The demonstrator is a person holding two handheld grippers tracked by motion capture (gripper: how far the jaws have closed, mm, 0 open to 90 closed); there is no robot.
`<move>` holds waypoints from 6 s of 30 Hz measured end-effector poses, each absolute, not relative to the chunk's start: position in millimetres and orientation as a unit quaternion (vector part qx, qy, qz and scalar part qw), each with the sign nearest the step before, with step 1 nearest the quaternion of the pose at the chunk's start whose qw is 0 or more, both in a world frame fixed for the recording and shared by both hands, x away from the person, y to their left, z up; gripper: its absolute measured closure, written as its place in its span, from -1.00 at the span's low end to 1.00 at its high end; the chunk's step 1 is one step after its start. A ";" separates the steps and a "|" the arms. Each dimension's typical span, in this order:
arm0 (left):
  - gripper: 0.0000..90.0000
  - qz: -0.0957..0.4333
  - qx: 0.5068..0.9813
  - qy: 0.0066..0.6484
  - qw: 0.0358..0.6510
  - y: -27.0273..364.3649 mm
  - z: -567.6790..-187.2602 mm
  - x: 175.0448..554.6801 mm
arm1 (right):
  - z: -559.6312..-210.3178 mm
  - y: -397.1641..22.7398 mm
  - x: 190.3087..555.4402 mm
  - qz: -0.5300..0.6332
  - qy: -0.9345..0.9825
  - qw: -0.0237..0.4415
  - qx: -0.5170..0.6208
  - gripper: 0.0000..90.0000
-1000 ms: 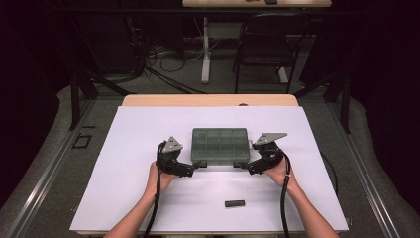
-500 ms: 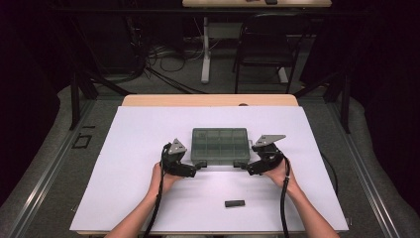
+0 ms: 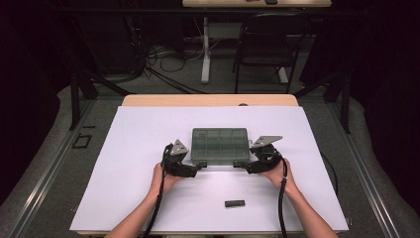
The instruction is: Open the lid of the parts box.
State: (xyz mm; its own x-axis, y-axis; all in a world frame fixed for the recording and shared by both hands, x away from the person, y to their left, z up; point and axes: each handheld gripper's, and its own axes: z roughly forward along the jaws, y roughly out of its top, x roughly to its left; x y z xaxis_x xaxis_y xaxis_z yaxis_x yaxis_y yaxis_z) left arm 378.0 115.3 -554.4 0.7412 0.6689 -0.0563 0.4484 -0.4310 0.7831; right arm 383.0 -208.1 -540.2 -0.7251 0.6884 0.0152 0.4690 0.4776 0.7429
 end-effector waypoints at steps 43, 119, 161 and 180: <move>-0.33 0.125 0.837 0.337 0.412 114.9 -557.8 377.3 | -544.7 -205.2 381.7 0.368 0.849 0.144 0.350 -0.37; -0.31 0.131 0.833 0.344 0.412 113.5 -556.8 374.3 | -544.8 -205.4 381.8 0.368 0.849 0.143 0.351 -0.36; -0.27 0.141 0.835 0.343 0.407 111.9 -556.4 373.0 | -545.5 -207.4 382.6 0.379 0.844 0.135 0.355 -0.35; -0.26 0.131 0.831 0.347 0.414 113.9 -556.1 374.1 | -545.2 -206.2 382.6 0.374 0.846 0.133 0.357 -0.37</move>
